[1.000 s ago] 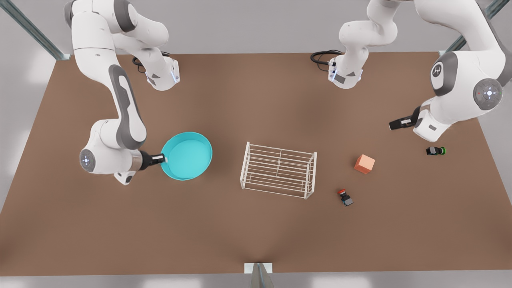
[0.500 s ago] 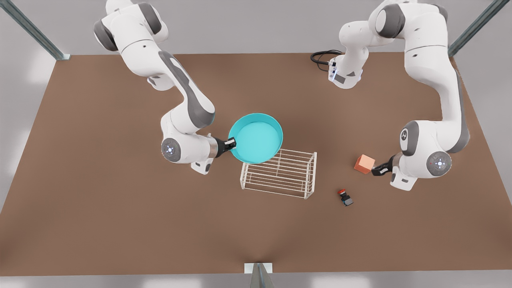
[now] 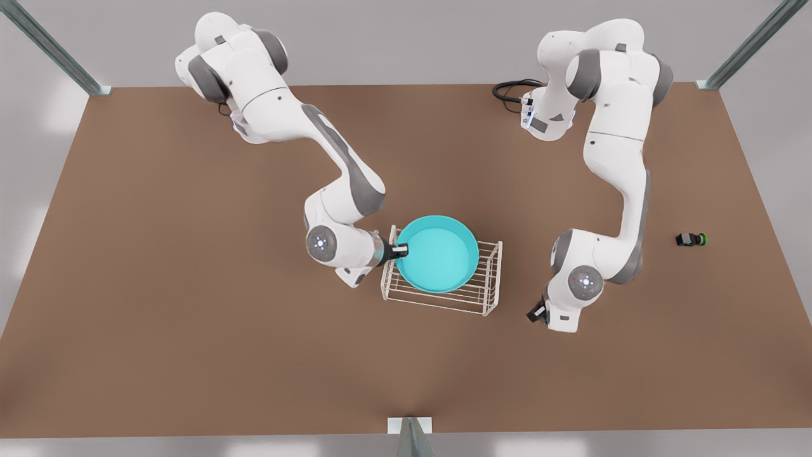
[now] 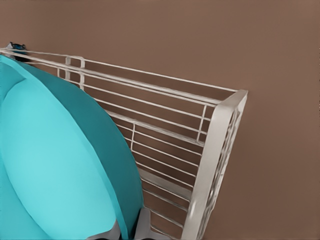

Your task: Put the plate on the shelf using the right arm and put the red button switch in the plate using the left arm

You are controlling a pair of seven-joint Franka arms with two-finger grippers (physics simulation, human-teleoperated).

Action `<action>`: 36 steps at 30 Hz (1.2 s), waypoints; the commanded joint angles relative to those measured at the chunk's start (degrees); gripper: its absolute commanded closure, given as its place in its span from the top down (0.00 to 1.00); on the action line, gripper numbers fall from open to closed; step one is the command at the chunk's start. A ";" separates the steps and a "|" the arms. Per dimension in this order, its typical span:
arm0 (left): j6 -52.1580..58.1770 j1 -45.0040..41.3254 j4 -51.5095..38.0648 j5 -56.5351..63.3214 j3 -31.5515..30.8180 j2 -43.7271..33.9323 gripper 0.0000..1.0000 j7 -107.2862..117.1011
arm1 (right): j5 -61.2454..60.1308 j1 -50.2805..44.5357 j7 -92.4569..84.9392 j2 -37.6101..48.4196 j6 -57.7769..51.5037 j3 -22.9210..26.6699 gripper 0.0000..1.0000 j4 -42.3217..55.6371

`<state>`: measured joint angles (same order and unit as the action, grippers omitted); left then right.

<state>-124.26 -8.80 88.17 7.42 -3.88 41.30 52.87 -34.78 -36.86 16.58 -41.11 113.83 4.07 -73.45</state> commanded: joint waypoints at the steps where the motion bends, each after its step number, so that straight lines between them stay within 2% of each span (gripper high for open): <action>1: -12.93 0.01 1.92 1.29 0.02 0.10 1.00 7.86 | -0.02 -0.31 12.60 -0.02 0.96 0.32 0.49 -0.03; 2: -12.93 0.10 2.01 1.46 0.02 0.10 1.00 7.78 | -0.29 -0.31 13.21 -0.02 0.96 0.32 0.88 -0.03; 3: -13.02 0.45 1.75 1.46 0.10 0.71 1.00 5.25 | -0.37 -0.31 13.83 0.06 0.96 0.32 1.00 0.06; 6: -15.48 1.50 2.45 1.46 0.10 2.21 1.00 0.13 | -0.73 0.48 13.91 4.37 -1.15 1.11 1.00 0.24; 9: -15.57 1.68 3.86 3.40 0.10 2.21 1.00 -0.13 | 0.68 10.13 12.51 14.29 -13.61 1.03 1.00 0.68; 11: -15.57 1.68 3.24 3.57 0.10 2.21 1.00 -0.22 | 29.40 15.50 -18.77 14.74 -16.80 4.72 1.00 0.41; 12: -15.22 1.68 1.75 3.66 0.19 2.21 1.00 -1.62 | 36.89 18.93 -19.83 14.74 -17.15 4.98 1.00 0.41; 16: -9.15 1.94 -2.65 5.59 0.28 2.21 1.00 -2.51 | 38.82 20.96 -21.68 12.98 -17.23 4.63 1.00 0.68; 20: -9.50 2.47 -2.39 6.30 0.81 4.06 1.00 -4.35 | 38.47 22.01 -22.21 12.63 -17.41 4.89 1.00 0.50; 24: -9.68 1.59 0.60 6.30 0.72 3.70 1.00 -1.72 | 29.95 27.81 -30.38 12.81 -19.52 4.63 1.00 0.50; 30: -9.86 1.68 1.13 5.77 0.72 3.88 1.00 -1.71 | 30.74 27.55 -30.64 13.86 -24.27 4.01 1.00 0.68; 36: -10.12 1.68 1.31 5.77 0.63 3.88 1.00 -1.71 | 30.04 27.55 -29.68 13.78 -24.53 4.36 1.00 0.68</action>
<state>-134.37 -7.10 89.49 13.13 -3.22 45.24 51.21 -4.33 -9.25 -3.77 -27.41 90.76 8.54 -72.80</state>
